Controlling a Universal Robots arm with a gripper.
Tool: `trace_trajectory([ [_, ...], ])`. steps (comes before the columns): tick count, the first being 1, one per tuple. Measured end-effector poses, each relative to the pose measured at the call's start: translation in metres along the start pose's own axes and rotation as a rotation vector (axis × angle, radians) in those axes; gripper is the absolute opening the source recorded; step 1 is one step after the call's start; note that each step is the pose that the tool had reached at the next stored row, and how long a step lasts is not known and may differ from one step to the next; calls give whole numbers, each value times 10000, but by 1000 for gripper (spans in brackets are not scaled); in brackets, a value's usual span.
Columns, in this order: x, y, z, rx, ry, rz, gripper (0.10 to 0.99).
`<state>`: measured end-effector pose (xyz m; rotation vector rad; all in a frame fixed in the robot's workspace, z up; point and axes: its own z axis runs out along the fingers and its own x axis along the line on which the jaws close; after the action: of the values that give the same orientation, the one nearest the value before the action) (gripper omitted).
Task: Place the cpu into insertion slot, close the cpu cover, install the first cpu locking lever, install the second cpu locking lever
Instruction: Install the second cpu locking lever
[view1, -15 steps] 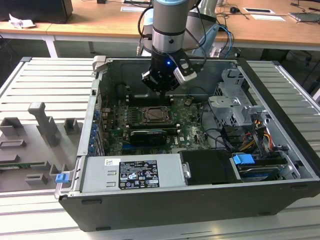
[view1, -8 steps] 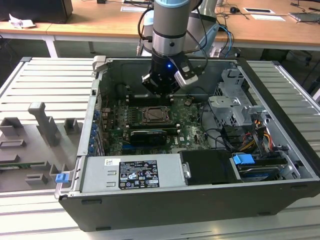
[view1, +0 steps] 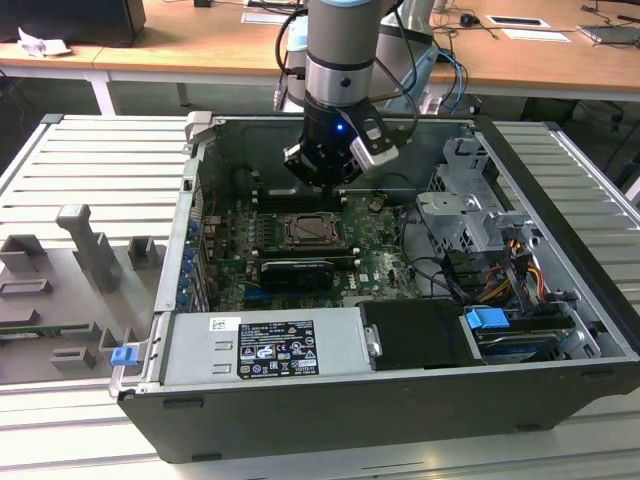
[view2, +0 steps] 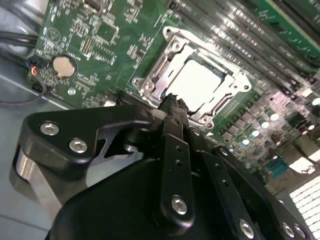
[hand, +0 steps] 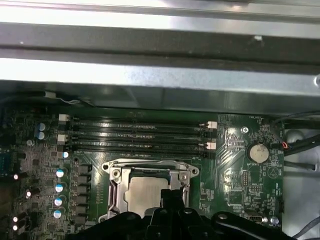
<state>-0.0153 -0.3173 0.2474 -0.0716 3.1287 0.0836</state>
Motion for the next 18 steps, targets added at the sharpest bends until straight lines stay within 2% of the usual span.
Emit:
trace_trajectory([
  [1,2,-53,-3,0,0,0,106],
  [5,3,-76,-66,-1,0,-1,106],
  [16,16,-236,-43,-17,4,-3,106],
  [18,18,-277,-32,-45,12,-18,106],
])
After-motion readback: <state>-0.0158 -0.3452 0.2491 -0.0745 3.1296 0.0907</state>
